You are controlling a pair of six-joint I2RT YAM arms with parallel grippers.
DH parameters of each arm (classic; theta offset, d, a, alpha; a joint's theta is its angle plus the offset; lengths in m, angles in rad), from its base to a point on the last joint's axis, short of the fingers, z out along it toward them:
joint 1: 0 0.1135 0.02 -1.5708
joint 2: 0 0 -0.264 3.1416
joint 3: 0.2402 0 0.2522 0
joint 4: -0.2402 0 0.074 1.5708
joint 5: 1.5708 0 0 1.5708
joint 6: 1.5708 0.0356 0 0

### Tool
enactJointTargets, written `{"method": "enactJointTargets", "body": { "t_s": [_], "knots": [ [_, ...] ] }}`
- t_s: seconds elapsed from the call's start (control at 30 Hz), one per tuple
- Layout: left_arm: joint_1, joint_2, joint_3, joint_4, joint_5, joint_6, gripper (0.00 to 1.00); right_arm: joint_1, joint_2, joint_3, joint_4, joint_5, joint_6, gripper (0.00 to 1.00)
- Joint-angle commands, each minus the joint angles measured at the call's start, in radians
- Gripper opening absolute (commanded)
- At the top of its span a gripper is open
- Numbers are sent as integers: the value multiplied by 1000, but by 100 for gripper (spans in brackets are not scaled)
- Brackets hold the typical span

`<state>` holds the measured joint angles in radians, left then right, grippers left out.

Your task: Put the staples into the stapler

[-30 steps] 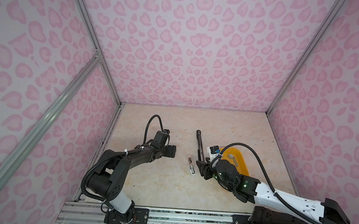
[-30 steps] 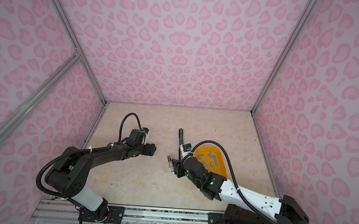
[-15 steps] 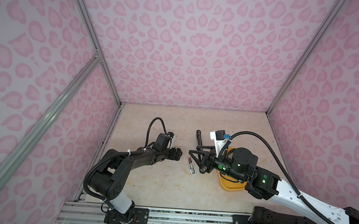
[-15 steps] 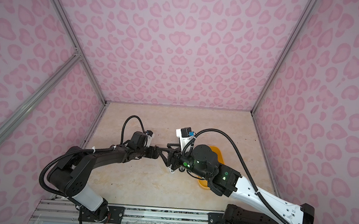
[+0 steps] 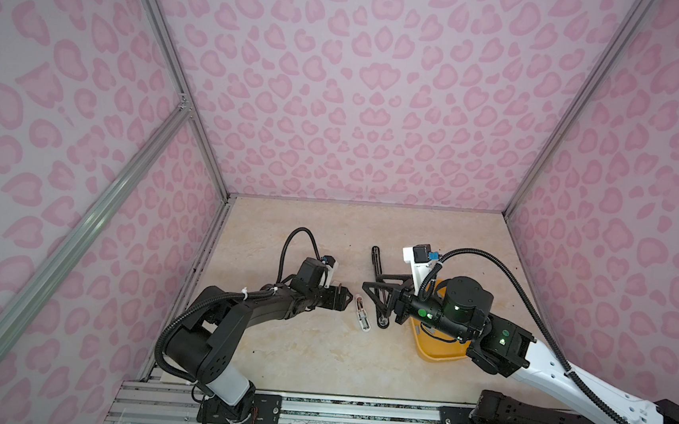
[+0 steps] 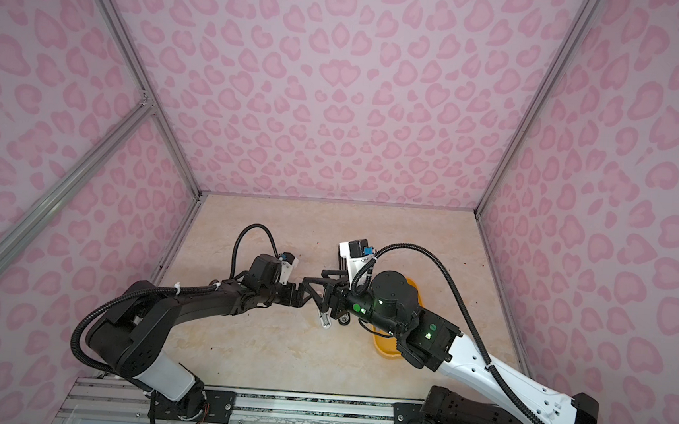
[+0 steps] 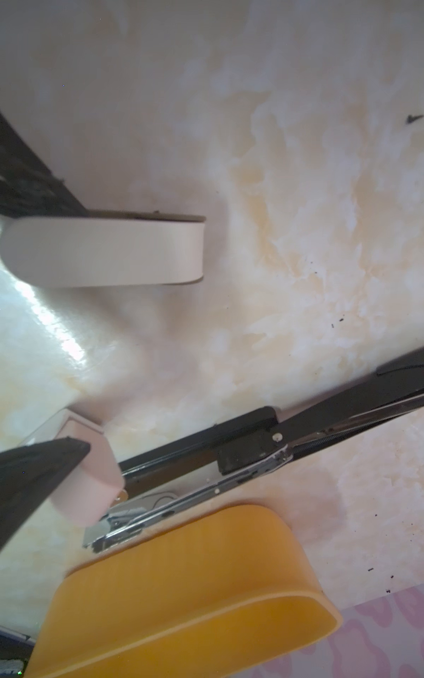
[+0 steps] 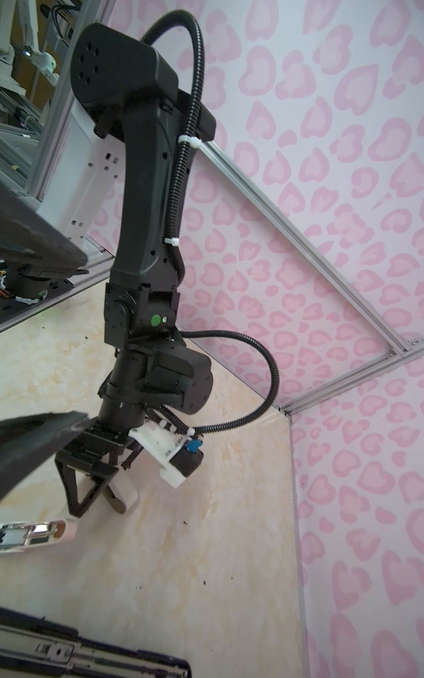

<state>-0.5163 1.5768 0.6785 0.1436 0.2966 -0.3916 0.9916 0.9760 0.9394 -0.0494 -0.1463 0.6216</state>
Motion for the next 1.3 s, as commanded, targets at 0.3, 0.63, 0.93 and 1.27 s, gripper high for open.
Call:
{"method": "enactJointTargets", "body": {
  "t_s": [0.3,0.63,0.93,1.27],
  "knots": [
    [-40,-123,-62,-46,-48,-26,92,-14,-74,-48,28,-35,10,63],
    [-38,-98,0,-90,-124,12,92,-14,-93,-64,26,-26,7,63],
    [-30,-16,38,-83,-106,21,92,-66,-80,-51,13,-72,9,63],
    [-43,45,48,-65,-21,8,92,-352,-97,-151,-13,-145,78,61]
  ]
}}
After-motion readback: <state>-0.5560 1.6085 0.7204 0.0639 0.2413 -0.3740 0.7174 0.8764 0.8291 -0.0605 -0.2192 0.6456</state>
